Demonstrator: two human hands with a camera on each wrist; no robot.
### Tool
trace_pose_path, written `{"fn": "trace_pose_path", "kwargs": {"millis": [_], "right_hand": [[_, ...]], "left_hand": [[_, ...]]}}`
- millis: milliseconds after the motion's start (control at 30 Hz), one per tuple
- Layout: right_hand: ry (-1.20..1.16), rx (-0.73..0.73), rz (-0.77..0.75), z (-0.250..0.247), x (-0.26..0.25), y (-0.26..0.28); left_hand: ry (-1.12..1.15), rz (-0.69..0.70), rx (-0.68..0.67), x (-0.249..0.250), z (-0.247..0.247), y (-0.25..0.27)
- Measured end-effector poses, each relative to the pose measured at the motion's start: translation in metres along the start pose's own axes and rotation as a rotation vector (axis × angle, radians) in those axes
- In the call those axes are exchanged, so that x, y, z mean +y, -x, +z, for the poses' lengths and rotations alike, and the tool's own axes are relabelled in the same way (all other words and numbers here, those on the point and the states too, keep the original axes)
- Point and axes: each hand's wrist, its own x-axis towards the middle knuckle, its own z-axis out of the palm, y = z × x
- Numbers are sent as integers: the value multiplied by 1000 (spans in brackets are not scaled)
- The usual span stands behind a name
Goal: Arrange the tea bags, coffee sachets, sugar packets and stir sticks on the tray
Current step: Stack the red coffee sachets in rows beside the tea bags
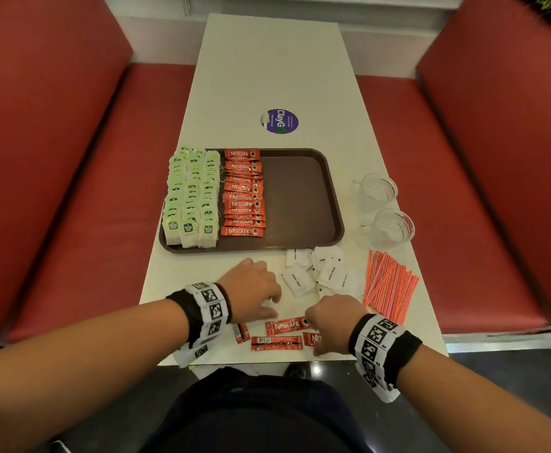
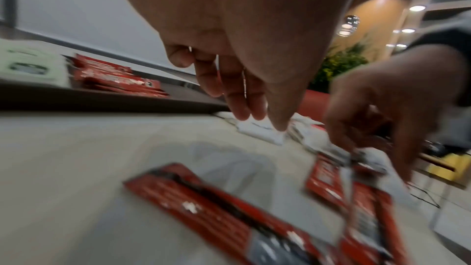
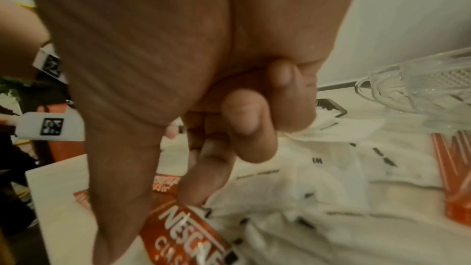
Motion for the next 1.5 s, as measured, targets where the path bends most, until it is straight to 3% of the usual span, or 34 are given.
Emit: {"fn": "trace_pose_path", "kwargs": {"millis": [267,633,900,1100,1267,1500], "right_hand": [[78,-11,33,12,-3,4],[2,13,6,11,-16,-8],[-318,183,-9,-26,-19,-28],[-628,380,-14,-50,-7,-44],[-579,408,-140,-67,-7,-53],[-532,505,-172,-87,4,-64]], "left_hand": [[-68,239,-135,35,24,-5],[-196,115,-149,11,18,3],[-10,-98,65,-21,-3,17],[23,-68,184,-39,-26,20],[65,-26,390,-53,-39,21],[211,-158,410,-79,-51,25]]}}
